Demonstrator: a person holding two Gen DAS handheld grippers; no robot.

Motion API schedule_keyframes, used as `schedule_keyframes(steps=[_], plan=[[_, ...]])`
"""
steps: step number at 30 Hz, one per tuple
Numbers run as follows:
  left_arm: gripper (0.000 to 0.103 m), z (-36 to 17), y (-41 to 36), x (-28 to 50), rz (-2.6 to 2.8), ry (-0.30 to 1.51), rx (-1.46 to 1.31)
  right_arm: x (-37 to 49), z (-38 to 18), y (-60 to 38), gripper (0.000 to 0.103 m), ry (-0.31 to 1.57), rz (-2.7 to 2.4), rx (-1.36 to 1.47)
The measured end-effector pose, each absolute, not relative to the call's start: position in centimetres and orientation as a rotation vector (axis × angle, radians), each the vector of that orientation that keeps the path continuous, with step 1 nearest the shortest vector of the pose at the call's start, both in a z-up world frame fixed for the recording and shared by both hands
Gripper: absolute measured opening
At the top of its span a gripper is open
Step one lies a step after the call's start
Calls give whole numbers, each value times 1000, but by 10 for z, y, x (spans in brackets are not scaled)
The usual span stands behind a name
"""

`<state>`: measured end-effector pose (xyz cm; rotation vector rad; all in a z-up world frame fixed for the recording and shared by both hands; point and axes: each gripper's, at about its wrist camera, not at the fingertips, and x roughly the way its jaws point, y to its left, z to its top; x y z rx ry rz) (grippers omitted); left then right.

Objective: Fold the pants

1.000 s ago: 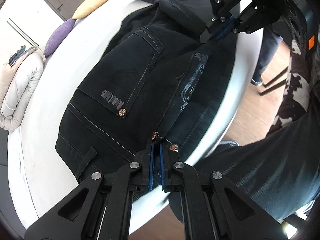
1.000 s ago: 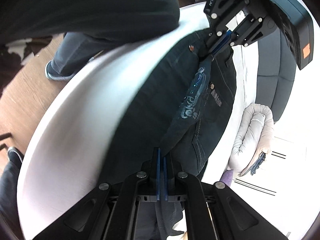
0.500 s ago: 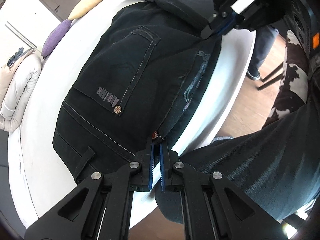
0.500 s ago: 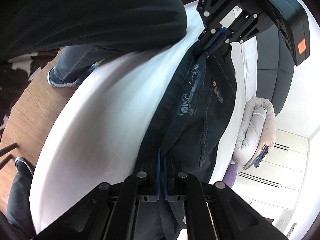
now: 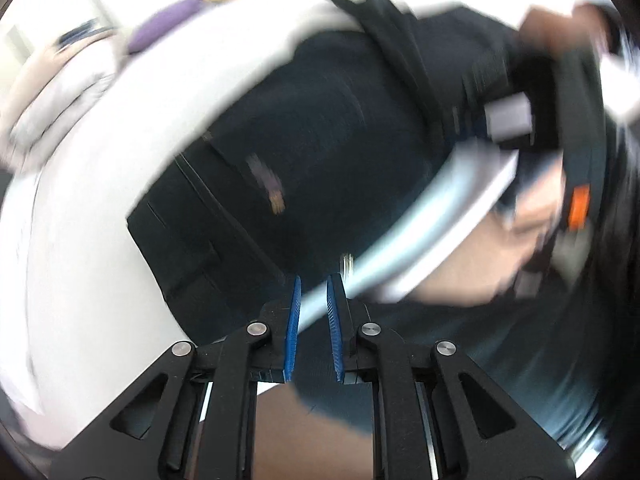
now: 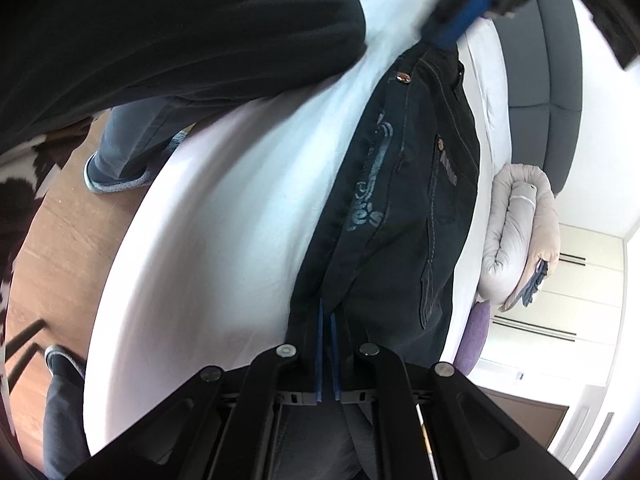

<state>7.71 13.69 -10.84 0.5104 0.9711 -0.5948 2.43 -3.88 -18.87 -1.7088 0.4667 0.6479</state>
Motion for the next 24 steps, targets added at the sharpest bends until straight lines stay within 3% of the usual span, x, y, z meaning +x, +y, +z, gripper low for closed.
schedule_keyframes(steps=[4, 10, 13, 16, 17, 18, 19, 24], plan=[[13, -99, 111, 101, -582, 904, 279, 26, -190, -34, 8, 480, 606, -1636], [13, -163, 59, 149, -500, 1072, 212, 22, -188, -39, 9, 448, 551, -1520], [13, -171, 59, 165, -470, 1111, 108, 15, -186, -43, 12, 415, 508, -1466], [13, -173, 52, 164, -449, 1111, 129, 15, -163, -54, 32, 465, 503, -1244], [12, -175, 46, 162, -440, 1109, 135, 16, -152, -60, 43, 497, 515, -1149], [12, -176, 45, 162, -431, 1110, 129, 19, -137, -70, 67, 543, 547, -1012], [12, -177, 44, 164, -421, 1115, 106, 25, -118, -86, 74, 577, 570, -844], [12, -181, 52, 158, -423, 1114, 36, 95, -57, -185, 74, 721, 456, -198]])
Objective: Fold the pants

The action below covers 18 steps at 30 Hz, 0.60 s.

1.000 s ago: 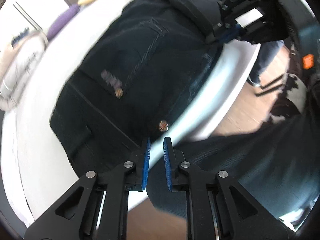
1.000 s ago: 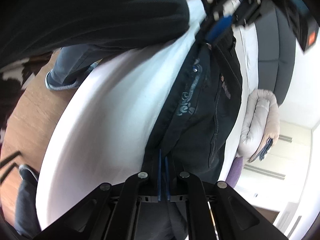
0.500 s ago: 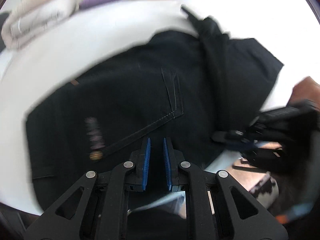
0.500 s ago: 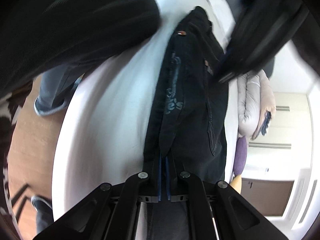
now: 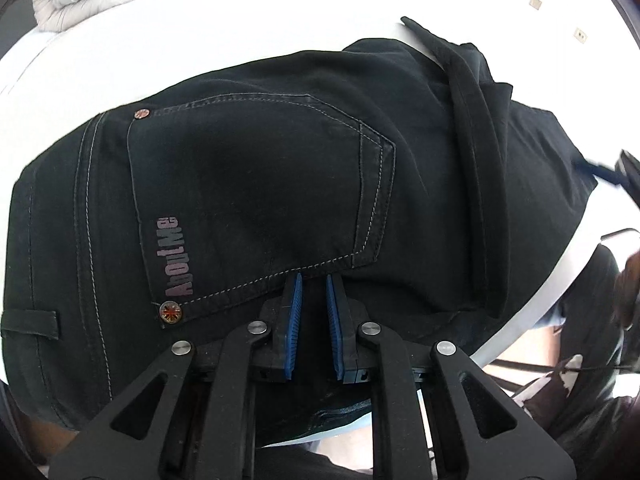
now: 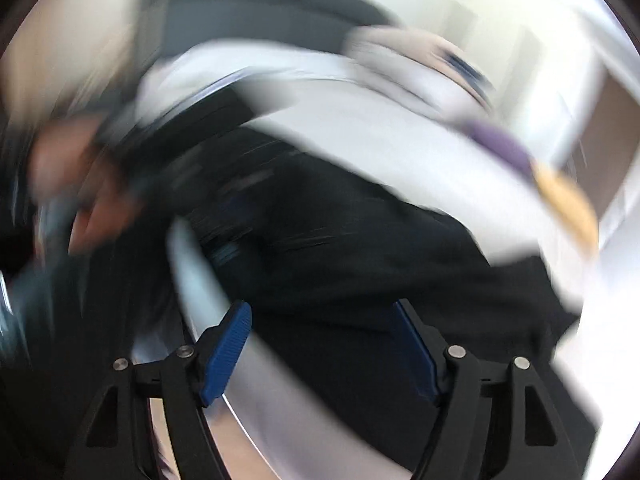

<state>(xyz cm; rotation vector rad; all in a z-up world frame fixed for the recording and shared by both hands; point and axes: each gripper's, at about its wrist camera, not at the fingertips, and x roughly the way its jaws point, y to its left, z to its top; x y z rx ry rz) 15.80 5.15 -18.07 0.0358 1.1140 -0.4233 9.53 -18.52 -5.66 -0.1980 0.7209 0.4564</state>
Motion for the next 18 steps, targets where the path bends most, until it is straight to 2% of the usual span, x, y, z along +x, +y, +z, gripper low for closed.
schedule_keyframes(steps=[4, 6, 12, 18], plan=[[12, -180, 58, 158, -423, 1100, 3, 167, -29, -271, 74, 770, 298, 188], [12, -180, 61, 157, -414, 1091, 4, 207, -23, -301, 74, 802, 196, 265], [12, -184, 65, 151, -400, 1059, -30, 315, -41, -335, 74, 1000, 26, 337], [12, -183, 66, 147, -396, 1042, -14, 385, -64, -350, 74, 1081, -144, 361]])
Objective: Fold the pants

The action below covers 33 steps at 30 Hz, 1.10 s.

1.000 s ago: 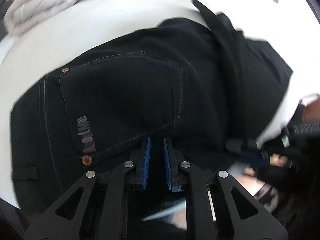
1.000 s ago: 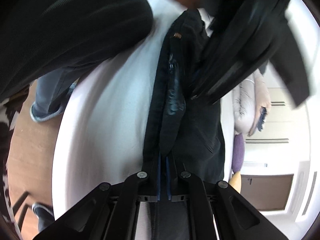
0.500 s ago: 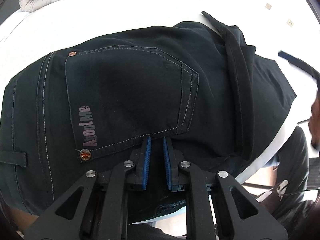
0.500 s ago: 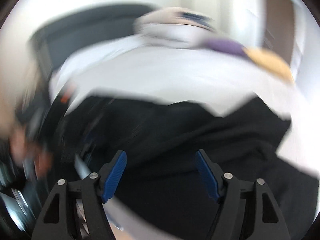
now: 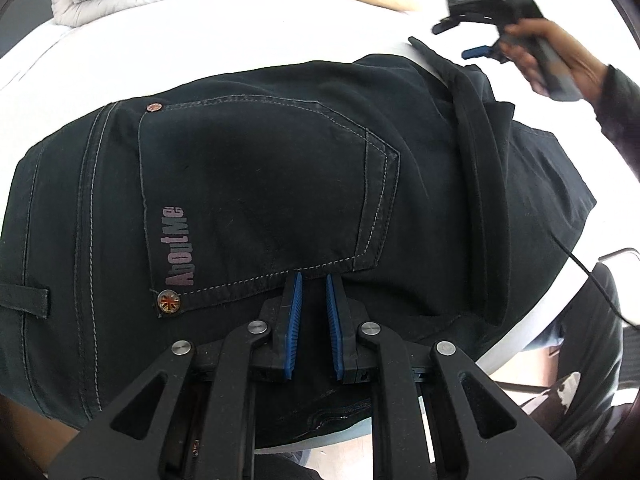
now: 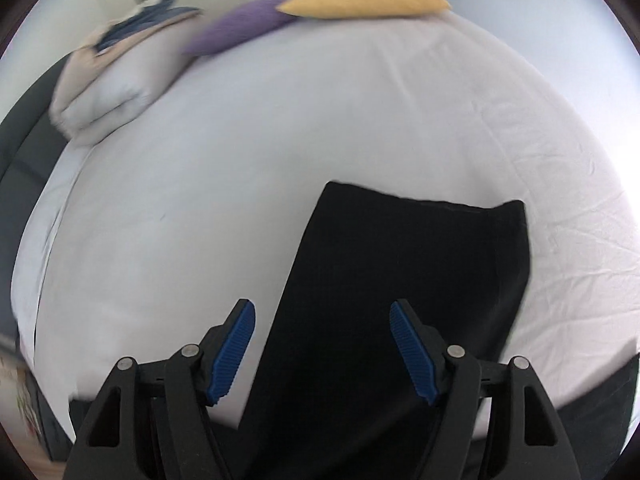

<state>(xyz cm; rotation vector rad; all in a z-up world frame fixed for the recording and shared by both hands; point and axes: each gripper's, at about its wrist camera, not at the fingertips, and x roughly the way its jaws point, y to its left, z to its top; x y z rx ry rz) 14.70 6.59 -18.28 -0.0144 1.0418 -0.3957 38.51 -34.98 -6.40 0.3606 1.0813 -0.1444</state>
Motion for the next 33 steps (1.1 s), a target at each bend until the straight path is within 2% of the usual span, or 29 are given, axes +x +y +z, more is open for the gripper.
schedule_keyframes(steps=[11, 12, 14, 15, 16, 17, 21, 27, 33], plan=[[12, -184, 78, 146, -416, 1031, -79, 443, -108, -352, 73, 1190, -300, 233], [12, -184, 78, 146, -416, 1030, -80, 443, -107, -352, 67, 1180, -299, 228], [12, -184, 79, 147, -417, 1029, -81, 441, -104, -352, 47, 1166, -275, 212], [12, -184, 79, 146, -417, 1029, -80, 440, -102, -353, 26, 1164, -266, 210], [12, -184, 79, 146, -416, 1029, -81, 435, -98, -358, 12, 1158, -246, 230], [12, -184, 79, 147, -415, 1028, -80, 430, -93, -361, 8, 1144, -235, 252], [12, -183, 79, 146, -412, 1026, -74, 395, -56, -383, 4, 1022, -205, 297], [12, -184, 77, 145, -410, 1024, -76, 283, 2, -446, 3, 790, -168, 492], [12, -185, 78, 145, -415, 1033, -96, 138, 1, -520, 3, 625, -248, 661]])
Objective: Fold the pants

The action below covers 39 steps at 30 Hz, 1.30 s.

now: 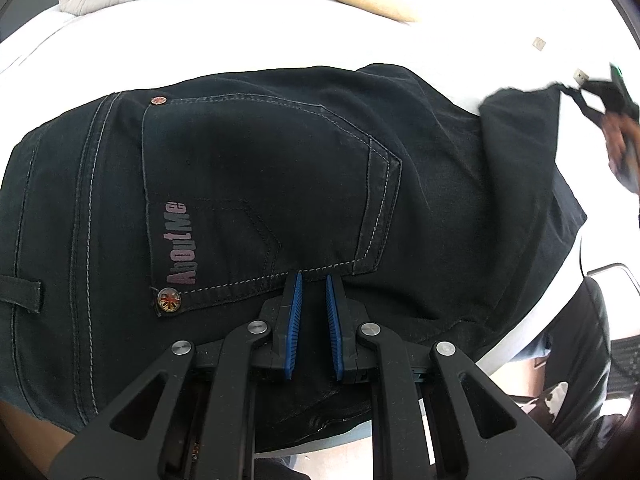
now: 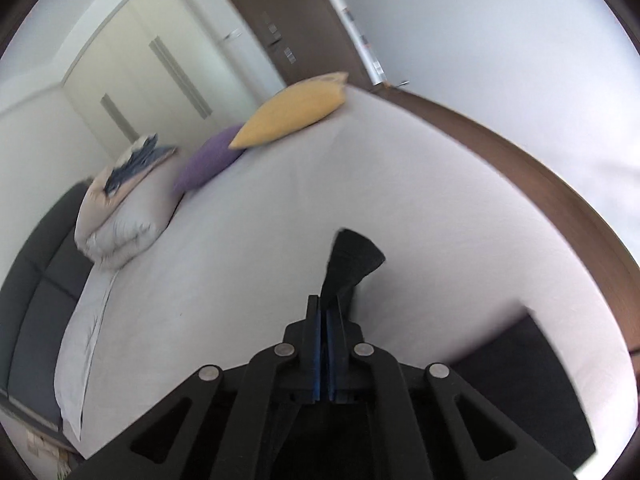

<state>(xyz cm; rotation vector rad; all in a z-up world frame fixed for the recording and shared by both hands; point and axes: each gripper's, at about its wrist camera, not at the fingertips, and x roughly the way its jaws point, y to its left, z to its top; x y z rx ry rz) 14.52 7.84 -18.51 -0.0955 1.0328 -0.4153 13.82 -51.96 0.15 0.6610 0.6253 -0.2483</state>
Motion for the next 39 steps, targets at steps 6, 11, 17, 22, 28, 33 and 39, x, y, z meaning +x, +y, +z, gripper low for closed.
schedule_keyframes(steps=[6, 11, 17, 22, 28, 33, 39], plan=[[12, -184, 80, 148, -413, 1055, -90, 15, -66, -568, 3, 611, -389, 920], [12, -180, 77, 150, -402, 1071, -89, -31, -110, -570, 3, 599, -442, 1012], [13, -176, 74, 149, -378, 1080, -79, -51, -127, -577, 2, 552, -412, 1117], [13, -173, 74, 148, -362, 1083, -88, -58, -129, -575, 2, 526, -399, 1191], [13, -173, 75, 144, -366, 1085, -92, -58, -135, -573, 2, 527, -397, 1216], [13, -173, 81, 142, -373, 1081, -107, -54, -135, -572, 1, 524, -399, 1240], [13, -175, 90, 139, -378, 1068, -134, -55, -142, -576, 0, 526, -385, 1282]])
